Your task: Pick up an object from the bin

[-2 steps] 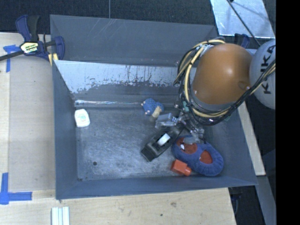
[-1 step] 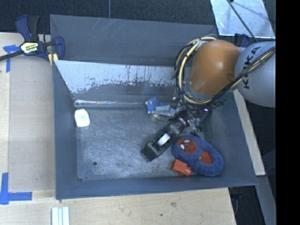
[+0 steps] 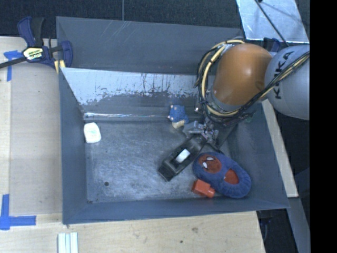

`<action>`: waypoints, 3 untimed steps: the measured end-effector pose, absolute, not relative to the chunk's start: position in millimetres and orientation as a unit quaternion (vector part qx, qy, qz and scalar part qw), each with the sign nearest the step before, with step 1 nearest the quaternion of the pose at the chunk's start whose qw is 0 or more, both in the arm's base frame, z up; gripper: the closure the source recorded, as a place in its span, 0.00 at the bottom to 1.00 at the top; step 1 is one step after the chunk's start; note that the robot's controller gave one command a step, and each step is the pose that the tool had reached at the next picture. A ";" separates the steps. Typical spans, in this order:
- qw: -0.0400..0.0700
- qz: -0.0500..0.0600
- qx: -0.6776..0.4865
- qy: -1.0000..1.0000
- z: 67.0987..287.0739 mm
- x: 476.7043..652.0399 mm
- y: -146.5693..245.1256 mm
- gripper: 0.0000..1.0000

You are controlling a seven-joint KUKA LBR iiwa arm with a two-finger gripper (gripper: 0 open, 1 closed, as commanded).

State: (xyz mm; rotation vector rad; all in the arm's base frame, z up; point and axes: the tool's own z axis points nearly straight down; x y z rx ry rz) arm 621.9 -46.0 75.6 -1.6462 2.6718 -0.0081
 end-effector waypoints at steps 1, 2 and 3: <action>0.005 -0.003 -0.530 0.848 205.0 596.1 -33.6 1.00; 0.000 0.000 -0.414 0.910 157.5 584.0 -84.4 1.00; 0.001 0.000 -0.415 0.910 158.9 584.9 -83.2 0.00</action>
Offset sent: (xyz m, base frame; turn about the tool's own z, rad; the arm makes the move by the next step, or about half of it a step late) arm -0.0280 0.0121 0.1240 -0.0158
